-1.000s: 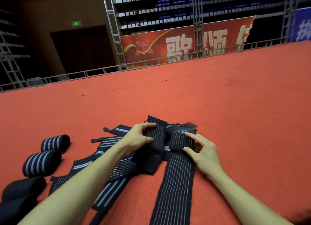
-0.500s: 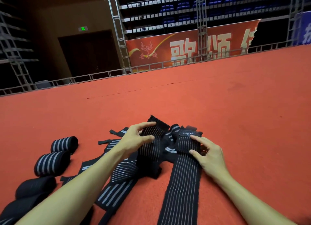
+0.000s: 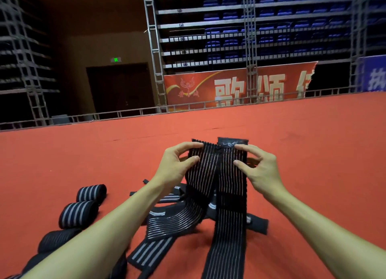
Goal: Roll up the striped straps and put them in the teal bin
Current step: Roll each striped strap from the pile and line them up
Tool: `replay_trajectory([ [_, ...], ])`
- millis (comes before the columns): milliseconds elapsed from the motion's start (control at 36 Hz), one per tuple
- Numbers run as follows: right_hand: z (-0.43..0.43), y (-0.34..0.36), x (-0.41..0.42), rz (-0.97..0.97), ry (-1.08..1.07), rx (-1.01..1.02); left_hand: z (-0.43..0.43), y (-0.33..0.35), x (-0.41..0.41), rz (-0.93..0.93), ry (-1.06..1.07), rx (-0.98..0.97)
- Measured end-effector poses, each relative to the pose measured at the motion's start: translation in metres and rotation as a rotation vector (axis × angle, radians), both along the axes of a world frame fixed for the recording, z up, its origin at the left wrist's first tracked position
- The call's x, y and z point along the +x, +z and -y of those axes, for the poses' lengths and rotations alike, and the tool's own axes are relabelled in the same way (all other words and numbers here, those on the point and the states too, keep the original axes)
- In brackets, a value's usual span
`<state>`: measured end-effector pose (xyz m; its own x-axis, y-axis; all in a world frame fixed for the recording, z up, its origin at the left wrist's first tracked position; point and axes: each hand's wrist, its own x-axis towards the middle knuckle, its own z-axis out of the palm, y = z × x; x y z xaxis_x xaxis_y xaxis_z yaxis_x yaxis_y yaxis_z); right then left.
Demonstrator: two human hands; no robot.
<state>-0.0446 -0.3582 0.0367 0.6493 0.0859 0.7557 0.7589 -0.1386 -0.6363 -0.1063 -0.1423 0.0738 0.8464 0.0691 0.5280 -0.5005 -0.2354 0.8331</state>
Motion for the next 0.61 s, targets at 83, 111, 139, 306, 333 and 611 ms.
replay_trajectory([
  [83, -0.003, 0.027, -0.012, -0.013, 0.046, 0.042, 0.006, 0.015, -0.01, 0.039, -0.013, -0.035],
  [111, -0.005, 0.034, -0.017, -0.016, 0.066, 0.065, 0.007, 0.018, -0.013, 0.053, -0.018, -0.047],
  [139, -0.007, 0.042, -0.021, -0.014, 0.084, 0.09, 0.008, 0.022, -0.017, 0.071, -0.02, -0.06],
  [306, -0.02, 0.071, -0.037, -0.068, 0.215, 0.206, 0.017, 0.035, -0.028, 0.15, -0.014, -0.172],
  [333, -0.022, 0.074, -0.04, -0.077, 0.24, 0.215, 0.018, 0.037, -0.03, 0.159, -0.019, -0.199],
  [611, -0.037, 0.101, -0.065, -0.046, 0.302, 0.208, 0.025, 0.045, -0.042, 0.224, -0.004, -0.34],
])
